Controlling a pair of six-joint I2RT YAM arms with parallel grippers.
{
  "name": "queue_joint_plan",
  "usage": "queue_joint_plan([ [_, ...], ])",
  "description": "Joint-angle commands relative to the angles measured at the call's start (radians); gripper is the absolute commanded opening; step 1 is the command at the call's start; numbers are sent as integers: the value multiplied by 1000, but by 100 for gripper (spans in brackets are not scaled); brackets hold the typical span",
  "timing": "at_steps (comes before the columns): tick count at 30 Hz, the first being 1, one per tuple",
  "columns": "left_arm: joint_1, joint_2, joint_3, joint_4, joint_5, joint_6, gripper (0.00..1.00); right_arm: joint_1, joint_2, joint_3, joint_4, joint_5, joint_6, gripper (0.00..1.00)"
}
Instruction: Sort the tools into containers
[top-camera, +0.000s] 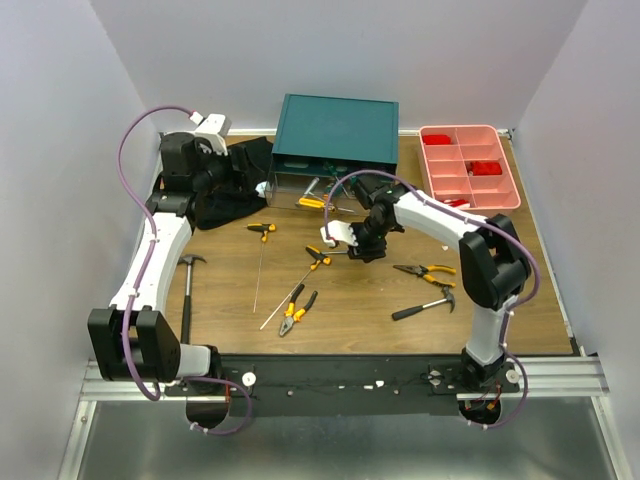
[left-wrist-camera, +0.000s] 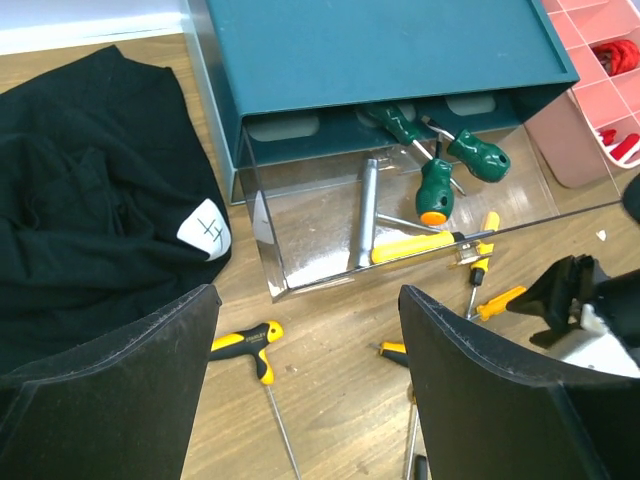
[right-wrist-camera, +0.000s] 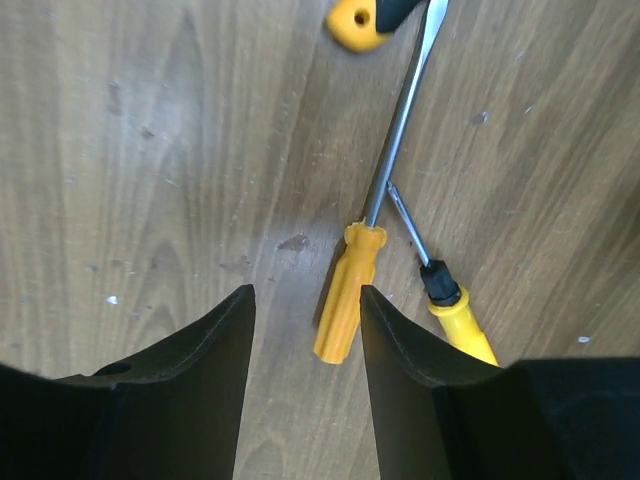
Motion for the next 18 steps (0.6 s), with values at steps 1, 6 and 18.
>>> queue_joint_plan([
  [1, 17, -35, -13, -5, -7, 8, 83, 17, 54, 27, 33, 140, 30, 54],
  [6, 23, -34, -27, 7, 1, 0, 83, 22, 95, 30, 59, 205, 62, 54],
  [18, 25, -3, -15, 40, 21, -38, 83, 36, 84, 4, -19, 177, 83, 10],
])
